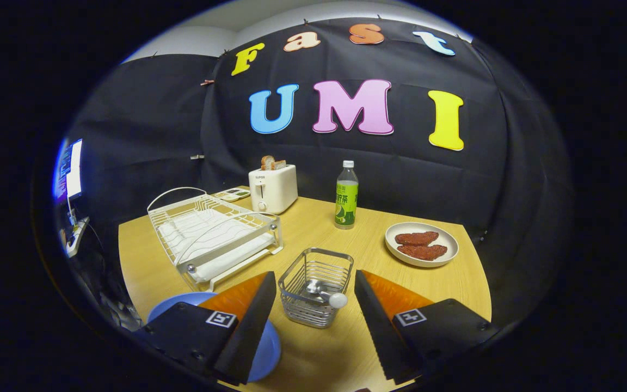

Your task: Take the plate from the dish rack, then take the spoon from the basket and place it into the plate.

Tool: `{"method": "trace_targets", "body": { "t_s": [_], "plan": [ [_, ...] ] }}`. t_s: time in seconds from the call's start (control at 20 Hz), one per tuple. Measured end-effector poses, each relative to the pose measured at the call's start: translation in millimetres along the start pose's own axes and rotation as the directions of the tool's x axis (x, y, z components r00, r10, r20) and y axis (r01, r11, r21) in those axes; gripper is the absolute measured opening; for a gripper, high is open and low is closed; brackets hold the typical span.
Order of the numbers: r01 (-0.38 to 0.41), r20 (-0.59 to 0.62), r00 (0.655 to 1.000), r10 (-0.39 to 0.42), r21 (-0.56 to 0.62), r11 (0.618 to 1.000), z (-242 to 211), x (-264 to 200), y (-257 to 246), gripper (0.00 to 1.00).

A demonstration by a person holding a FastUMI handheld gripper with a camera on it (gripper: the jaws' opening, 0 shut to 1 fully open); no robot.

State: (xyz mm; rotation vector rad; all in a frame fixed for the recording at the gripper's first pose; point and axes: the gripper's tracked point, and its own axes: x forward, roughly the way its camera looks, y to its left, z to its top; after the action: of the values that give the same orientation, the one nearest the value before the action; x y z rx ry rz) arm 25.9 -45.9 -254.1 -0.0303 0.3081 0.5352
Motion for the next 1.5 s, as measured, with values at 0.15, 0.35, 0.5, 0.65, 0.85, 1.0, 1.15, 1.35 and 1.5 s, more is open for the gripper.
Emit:
{"method": "trace_targets", "body": {
  "t_s": [0.15,0.35,0.5,0.65,0.85,1.0,1.15,1.35,1.5],
  "plan": [
    [-0.002,-0.019,1.000,0.002,-0.017,1.000,-15.4,10.2,-0.1,0.83],
    [-0.009,-0.005,1.000,0.008,-0.023,1.000,-15.5,15.0,2.8,0.76],
    [-0.003,-0.003,1.000,0.003,-0.022,1.000,-15.0,14.5,3.4,0.75],
    [0.006,0.013,1.000,-0.006,-0.056,0.998,-12.9,14.6,4.2,0.75],
    [0.019,0.058,0.998,-0.015,-0.079,0.997,-2.1,18.3,8.4,0.71],
    [0.028,0.021,0.999,-0.028,-0.040,0.999,-7.4,30.3,2.4,0.44],
    [0.044,0.003,0.999,-0.044,-0.046,0.998,-7.0,36.5,-2.6,0.26],
    [0.043,-0.003,0.999,-0.043,-0.052,0.998,-8.3,36.1,1.6,0.18],
    [0.032,-0.033,0.999,-0.033,-0.044,0.999,-7.0,35.9,5.4,0.16]
  ]
}}
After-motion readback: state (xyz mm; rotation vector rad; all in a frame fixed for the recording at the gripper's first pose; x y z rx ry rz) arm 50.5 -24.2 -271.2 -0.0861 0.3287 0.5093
